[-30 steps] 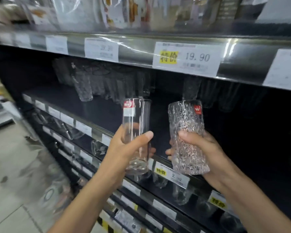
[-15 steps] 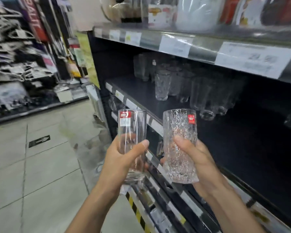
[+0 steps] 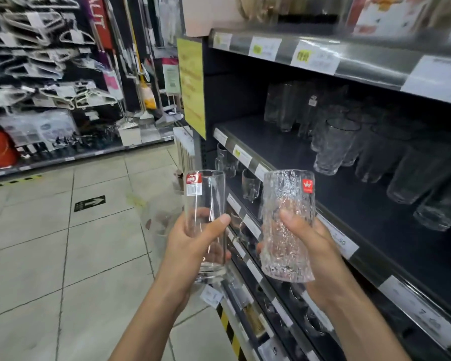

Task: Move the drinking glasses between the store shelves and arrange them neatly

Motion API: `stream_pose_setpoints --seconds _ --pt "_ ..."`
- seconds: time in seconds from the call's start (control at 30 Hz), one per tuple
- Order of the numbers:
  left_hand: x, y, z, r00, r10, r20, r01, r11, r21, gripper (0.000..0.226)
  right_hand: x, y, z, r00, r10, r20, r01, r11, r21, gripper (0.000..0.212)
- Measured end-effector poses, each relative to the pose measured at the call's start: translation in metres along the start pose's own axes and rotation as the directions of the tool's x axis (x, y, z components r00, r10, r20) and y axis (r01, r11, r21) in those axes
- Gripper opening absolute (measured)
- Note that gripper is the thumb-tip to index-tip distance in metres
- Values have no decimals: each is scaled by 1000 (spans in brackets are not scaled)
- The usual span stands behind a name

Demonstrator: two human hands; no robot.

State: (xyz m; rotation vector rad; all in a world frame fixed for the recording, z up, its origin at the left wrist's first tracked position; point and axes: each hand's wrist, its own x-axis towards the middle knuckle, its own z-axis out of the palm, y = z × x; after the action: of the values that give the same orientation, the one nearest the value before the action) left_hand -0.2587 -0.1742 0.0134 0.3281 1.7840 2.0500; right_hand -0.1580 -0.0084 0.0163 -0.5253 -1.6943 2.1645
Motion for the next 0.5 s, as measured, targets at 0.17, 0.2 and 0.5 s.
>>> stream_pose_setpoints --seconds 0.17,0.2,0.5 --pt "57 3 -23 1000 2 1 -2 1000 -21 62 50 2 20 1000 -16 -14 16 1000 -3 92" --pt "70 4 -26 1000 8 3 -8 1000 -18 63 61 3 23 1000 -19 -15 19 1000 -3 94" --pt "202 25 -34 996 17 92 -17 1000 3 65 177 9 44 994 -25 -104 29 999 35 90"
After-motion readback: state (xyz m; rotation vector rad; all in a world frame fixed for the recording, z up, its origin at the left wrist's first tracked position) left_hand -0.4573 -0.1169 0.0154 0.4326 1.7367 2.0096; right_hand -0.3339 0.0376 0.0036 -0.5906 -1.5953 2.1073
